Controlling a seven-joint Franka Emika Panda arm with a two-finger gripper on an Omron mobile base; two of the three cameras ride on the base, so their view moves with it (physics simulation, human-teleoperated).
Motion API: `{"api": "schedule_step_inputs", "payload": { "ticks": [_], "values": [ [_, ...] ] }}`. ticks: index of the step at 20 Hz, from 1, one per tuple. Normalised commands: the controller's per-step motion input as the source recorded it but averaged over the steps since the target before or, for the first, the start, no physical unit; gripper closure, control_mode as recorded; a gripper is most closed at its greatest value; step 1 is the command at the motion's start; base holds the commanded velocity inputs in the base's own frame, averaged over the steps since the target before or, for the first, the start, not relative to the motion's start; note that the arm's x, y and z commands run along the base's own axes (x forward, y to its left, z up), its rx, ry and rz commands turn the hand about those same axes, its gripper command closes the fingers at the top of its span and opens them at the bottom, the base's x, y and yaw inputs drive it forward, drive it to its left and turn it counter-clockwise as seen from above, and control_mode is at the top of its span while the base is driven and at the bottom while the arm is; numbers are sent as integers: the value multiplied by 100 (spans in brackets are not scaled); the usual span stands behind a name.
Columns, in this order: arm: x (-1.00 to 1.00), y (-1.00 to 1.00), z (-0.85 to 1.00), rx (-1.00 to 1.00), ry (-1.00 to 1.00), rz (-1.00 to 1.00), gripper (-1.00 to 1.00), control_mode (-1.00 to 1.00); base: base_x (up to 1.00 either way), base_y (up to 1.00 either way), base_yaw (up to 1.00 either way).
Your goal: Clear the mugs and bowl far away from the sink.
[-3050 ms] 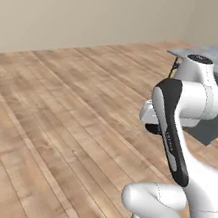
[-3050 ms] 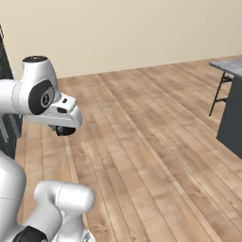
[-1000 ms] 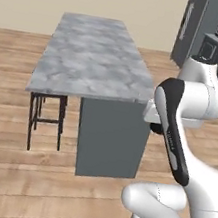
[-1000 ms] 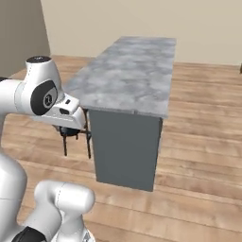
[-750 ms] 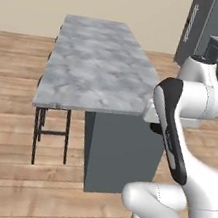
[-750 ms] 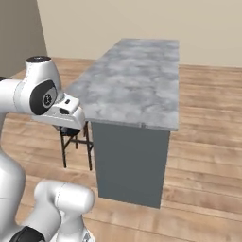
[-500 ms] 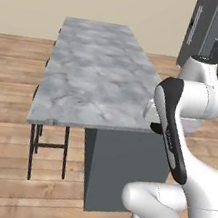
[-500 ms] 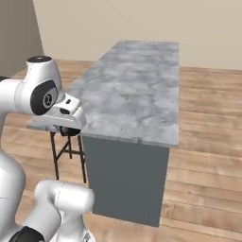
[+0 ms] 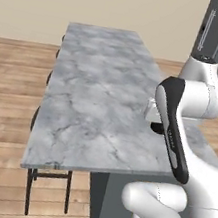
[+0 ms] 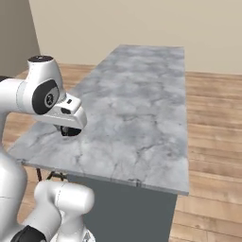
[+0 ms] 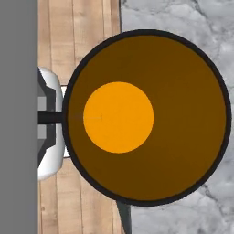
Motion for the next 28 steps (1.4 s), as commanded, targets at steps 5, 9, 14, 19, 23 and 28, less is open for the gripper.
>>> {"api": "schedule_step_inputs", "payload": {
  "ticks": [5, 9, 14, 19, 23, 28],
  "values": [
    [0, 0, 0, 0, 0, 0, 100, 100, 73, 47, 11],
    [0, 0, 0, 0, 0, 0, 100, 100, 53, 19, 20],
    [0, 0, 0, 0, 0, 0, 100, 100, 50, 7, 39],
    [12, 2, 0, 0, 0, 7, 100, -100, 42, 5, 33],
    [71, 18, -8, 0, 0, 26, 100, -100, 0, 0, 0],
    [66, 30, -29, -2, 0, 0, 100, -100, 0, 0, 0]
  ]
}}
